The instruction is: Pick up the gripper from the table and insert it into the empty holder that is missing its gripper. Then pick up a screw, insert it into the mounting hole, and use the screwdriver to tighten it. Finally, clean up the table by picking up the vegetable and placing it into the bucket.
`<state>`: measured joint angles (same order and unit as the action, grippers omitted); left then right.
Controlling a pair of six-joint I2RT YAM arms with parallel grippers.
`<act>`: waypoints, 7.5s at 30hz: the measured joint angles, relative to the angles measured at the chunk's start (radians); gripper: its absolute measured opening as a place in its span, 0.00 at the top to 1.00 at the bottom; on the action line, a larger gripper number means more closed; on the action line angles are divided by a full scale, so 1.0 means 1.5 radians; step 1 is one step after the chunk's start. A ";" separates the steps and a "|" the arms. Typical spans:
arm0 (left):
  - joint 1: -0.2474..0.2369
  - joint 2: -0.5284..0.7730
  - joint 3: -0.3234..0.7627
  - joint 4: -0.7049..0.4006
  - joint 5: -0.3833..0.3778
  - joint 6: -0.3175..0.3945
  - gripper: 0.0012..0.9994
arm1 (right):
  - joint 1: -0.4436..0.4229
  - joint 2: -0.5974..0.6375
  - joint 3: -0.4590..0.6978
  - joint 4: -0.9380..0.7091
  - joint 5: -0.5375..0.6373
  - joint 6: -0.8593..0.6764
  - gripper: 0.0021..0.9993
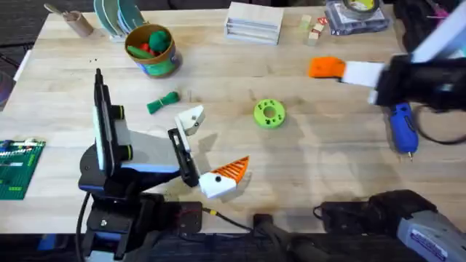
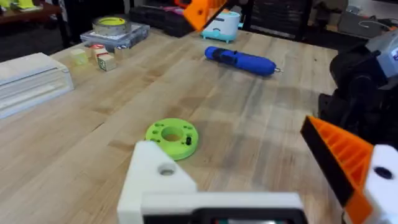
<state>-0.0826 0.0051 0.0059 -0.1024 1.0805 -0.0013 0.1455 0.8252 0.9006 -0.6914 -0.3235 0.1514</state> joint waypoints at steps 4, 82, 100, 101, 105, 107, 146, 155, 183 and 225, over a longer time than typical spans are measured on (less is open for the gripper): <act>0.000 0.000 0.000 0.000 0.000 0.000 0.01 | 0.000 0.027 -0.075 0.138 -0.129 0.070 0.99; 0.011 0.000 0.000 0.003 -0.039 -0.029 0.01 | 0.293 0.568 -0.105 0.888 -0.525 0.508 0.99; 0.013 0.000 0.000 0.006 -0.057 -0.039 0.01 | 0.302 0.568 -0.102 0.888 -0.498 0.507 0.81; 0.012 0.000 0.001 0.005 -0.045 -0.032 0.01 | 0.294 0.569 -0.102 0.879 -0.509 0.505 0.44; 0.000 0.000 0.001 0.001 -0.017 -0.022 0.01 | 0.282 0.576 -0.102 0.879 -0.549 0.502 0.06; 0.000 0.000 0.001 0.001 -0.012 -0.019 0.01 | 0.270 0.577 -0.102 0.879 -0.571 0.502 0.04; 0.000 0.000 0.001 -0.001 0.000 -0.014 0.01 | 0.127 0.433 0.349 -0.058 -0.028 -0.054 0.03; 0.000 0.000 0.001 -0.001 0.000 -0.014 0.01 | 0.129 0.374 0.352 -0.052 0.037 -0.087 0.03; 0.000 0.000 0.001 -0.001 0.000 -0.014 0.01 | 0.192 0.224 0.059 -0.008 0.173 0.026 0.03; 0.000 0.000 0.001 -0.002 0.000 -0.014 0.01 | 0.404 0.478 0.053 0.044 0.276 0.003 0.34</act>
<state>-0.0826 0.0051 0.0067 -0.1047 1.0809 -0.0231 0.7512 1.5421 0.9802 -0.6250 0.0899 0.1566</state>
